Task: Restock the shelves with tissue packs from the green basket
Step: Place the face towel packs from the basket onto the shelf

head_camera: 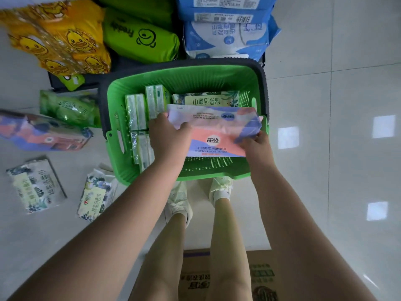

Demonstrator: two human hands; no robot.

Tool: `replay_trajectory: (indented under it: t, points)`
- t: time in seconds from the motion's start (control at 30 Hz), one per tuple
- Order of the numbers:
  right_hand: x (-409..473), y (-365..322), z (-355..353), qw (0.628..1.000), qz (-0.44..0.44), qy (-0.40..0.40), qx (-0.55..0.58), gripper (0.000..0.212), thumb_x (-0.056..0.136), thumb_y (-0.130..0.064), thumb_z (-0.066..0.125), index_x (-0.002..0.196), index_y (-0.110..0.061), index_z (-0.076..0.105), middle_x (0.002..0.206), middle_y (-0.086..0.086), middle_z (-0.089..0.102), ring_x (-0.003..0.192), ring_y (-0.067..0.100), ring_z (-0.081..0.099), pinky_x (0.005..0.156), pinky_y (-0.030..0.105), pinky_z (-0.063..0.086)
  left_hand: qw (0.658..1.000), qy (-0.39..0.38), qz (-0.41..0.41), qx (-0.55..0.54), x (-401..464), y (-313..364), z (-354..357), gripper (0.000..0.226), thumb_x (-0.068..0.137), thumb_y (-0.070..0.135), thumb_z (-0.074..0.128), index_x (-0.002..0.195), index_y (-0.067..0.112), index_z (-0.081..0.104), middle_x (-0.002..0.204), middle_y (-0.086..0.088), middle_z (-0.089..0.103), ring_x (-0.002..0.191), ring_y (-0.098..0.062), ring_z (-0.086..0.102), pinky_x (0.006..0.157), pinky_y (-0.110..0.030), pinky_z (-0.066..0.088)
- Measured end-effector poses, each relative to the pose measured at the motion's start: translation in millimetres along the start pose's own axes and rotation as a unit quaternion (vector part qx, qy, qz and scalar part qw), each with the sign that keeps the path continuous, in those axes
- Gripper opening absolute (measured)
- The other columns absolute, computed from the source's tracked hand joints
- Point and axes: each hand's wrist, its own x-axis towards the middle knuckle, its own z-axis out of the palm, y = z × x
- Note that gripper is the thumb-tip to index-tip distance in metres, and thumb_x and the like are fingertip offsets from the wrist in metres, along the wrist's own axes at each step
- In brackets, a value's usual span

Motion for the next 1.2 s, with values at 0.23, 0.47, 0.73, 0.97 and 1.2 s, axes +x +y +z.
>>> replay_trajectory:
  t: [0.23, 0.47, 0.73, 0.97, 1.2]
  points:
    - [-68, -62, -14, 0.985, -0.154, 0.046, 0.056, 0.028, 0.076, -0.036, 0.060, 0.088, -0.016, 0.044, 0.076, -0.008, 0.051, 0.068, 0.006, 0.050, 0.057, 0.012, 0.039, 0.983, 0.083, 0.094, -0.132, -42, 50, -74, 0.016, 0.072, 0.012, 0.041, 0.067, -0.001, 0.050, 0.058, -0.007, 0.040, 0.052, -0.015, 0.031, 0.044, -0.022, 0.018]
    - [-134, -136, -42, 0.936, -0.301, 0.145, 0.112, 0.031, 0.069, -0.050, 0.056, 0.078, -0.026, 0.039, 0.082, -0.003, 0.051, 0.067, 0.006, 0.047, 0.061, 0.012, 0.039, 0.958, 0.118, 0.144, -0.219, -92, 96, -135, 0.036, 0.071, 0.026, 0.046, 0.095, 0.010, 0.066, 0.096, -0.008, 0.064, 0.093, -0.018, 0.060, 0.082, -0.033, 0.046]
    - [-222, -203, -76, 0.855, -0.442, 0.171, 0.213, 0.027, 0.074, -0.042, 0.049, 0.095, -0.025, 0.044, 0.097, -0.002, 0.054, 0.085, 0.005, 0.051, 0.078, 0.023, 0.042, 0.891, 0.078, 0.275, -0.353, -184, 149, -200, 0.023, 0.075, 0.015, 0.053, 0.097, 0.021, 0.048, 0.078, 0.033, 0.062, 0.070, 0.015, 0.057, 0.060, -0.001, 0.039]
    - [-271, -258, -104, 0.792, -0.532, 0.114, 0.278, 0.039, 0.076, -0.034, 0.046, 0.115, -0.031, 0.047, 0.107, -0.028, 0.060, 0.102, -0.012, 0.055, 0.078, 0.002, 0.040, 0.824, 0.115, 0.344, -0.434, -205, 189, -236, 0.038, 0.057, 0.017, 0.062, 0.091, 0.033, 0.059, 0.089, 0.025, 0.069, 0.079, 0.008, 0.064, 0.064, -0.002, 0.045]
    - [-270, -317, -127, 0.766, -0.557, 0.090, 0.309, 0.034, 0.078, -0.019, 0.048, 0.111, -0.022, 0.047, 0.089, -0.032, 0.062, 0.083, -0.012, 0.058, 0.071, 0.005, 0.044, 0.813, 0.107, 0.410, -0.399, -197, 258, -258, 0.035, 0.071, 0.008, 0.059, 0.099, 0.028, 0.052, 0.091, 0.033, 0.065, 0.087, 0.011, 0.063, 0.067, -0.001, 0.044]
